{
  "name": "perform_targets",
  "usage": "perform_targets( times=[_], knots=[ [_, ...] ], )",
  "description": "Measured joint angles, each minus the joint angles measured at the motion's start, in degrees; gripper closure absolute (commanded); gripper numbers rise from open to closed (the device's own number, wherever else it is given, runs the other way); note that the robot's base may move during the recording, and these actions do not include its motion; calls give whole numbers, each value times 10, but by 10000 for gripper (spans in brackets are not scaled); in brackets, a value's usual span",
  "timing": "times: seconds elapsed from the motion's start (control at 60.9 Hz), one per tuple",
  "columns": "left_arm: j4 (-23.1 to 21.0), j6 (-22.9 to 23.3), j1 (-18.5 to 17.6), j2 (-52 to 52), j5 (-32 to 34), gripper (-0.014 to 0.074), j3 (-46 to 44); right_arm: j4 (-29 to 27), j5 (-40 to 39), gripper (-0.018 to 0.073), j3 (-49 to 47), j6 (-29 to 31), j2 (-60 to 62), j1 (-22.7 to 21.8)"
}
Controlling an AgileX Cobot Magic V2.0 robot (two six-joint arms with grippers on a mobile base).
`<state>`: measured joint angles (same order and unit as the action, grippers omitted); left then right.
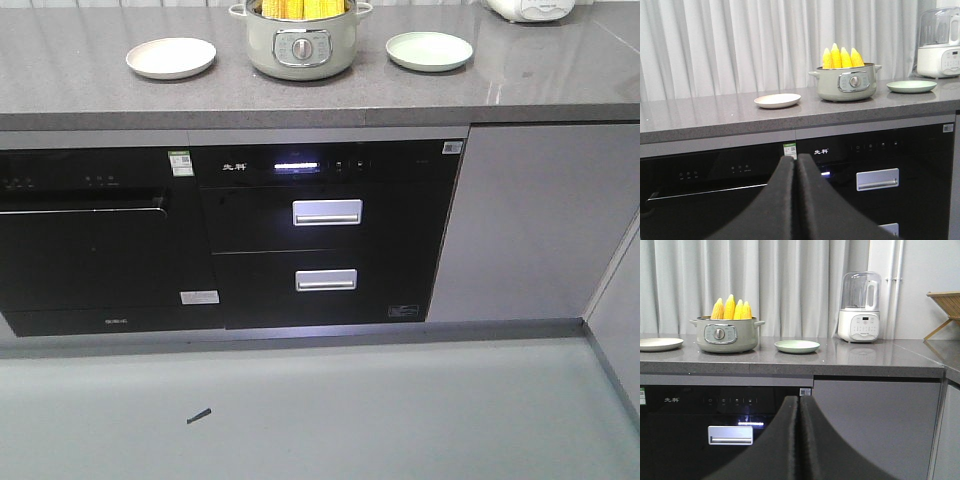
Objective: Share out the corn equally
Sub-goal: 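Drive the base forward toward the counter with the pot and plates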
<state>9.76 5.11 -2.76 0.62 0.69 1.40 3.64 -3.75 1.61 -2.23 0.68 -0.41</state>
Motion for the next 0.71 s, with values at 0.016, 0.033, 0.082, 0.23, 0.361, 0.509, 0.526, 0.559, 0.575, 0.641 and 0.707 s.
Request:
perform_targets(
  times=[0.016,0.033,0.082,0.23,0.361,0.509,0.526,0.559,0.575,0.641,0.707],
  knots=[
    [0,0,0,0,0,603,0,0,0,569,0,0,0,0],
    [0,0,0,0,0,603,0,0,0,569,0,0,0,0],
    [0,0,0,0,0,603,0,0,0,569,0,0,0,0],
    [0,0,0,0,0,603,0,0,0,569,0,0,0,0],
    [0,0,0,0,0,603,0,0,0,569,0,0,0,0],
    [0,0,0,0,0,603,0,0,0,569,0,0,0,0],
    [0,0,0,0,0,603,0,0,0,569,0,0,0,0],
    [0,0,0,0,0,603,0,0,0,569,0,0,0,0],
    [0,0,0,0,0,603,0,0,0,569,0,0,0,0],
    [0,0,0,0,0,603,0,0,0,569,0,0,0,0],
    [0,0,0,0,0,603,0,0,0,569,0,0,0,0]
  ],
)
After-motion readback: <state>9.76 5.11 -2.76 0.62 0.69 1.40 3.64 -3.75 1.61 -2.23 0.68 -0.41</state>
